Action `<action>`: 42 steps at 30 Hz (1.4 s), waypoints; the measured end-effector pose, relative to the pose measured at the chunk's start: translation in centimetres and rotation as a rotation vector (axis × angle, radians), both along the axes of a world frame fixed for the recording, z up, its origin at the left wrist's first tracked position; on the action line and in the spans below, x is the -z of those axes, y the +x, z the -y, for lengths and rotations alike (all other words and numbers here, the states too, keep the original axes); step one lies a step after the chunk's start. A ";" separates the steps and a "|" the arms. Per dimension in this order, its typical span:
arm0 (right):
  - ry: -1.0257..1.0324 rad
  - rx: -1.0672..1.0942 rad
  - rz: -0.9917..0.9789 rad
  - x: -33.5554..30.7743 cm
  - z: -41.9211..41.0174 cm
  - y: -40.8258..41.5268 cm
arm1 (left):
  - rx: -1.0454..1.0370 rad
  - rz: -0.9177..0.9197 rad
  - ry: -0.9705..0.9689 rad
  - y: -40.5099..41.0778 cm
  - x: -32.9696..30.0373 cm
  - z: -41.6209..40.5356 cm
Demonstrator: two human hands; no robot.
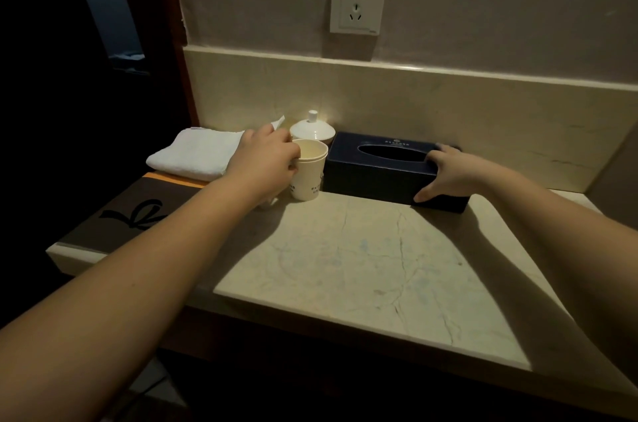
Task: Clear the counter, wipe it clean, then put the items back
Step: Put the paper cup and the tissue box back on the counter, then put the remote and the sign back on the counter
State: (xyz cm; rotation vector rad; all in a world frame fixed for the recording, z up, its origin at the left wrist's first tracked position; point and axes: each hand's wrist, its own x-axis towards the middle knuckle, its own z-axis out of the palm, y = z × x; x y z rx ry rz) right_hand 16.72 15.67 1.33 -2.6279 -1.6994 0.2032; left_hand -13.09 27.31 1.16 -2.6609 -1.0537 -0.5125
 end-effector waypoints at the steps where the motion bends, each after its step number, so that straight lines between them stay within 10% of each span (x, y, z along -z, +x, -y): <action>1: -0.002 0.003 0.003 0.0 -0.1 -0.1 | 0.000 -0.001 0.011 0.0 0.0 -0.1; 16: 0.005 0.040 0.009 -0.2 0.0 -0.7 | 0.017 0.034 -0.024 -0.1 0.2 0.0; 26: 0.470 0.106 0.012 2.7 5.6 -3.2 | 0.194 0.458 -0.293 2.4 -0.8 7.0; 42: 0.530 0.310 -0.326 5.9 43.5 -5.2 | 0.410 0.166 -0.802 10.5 5.1 33.8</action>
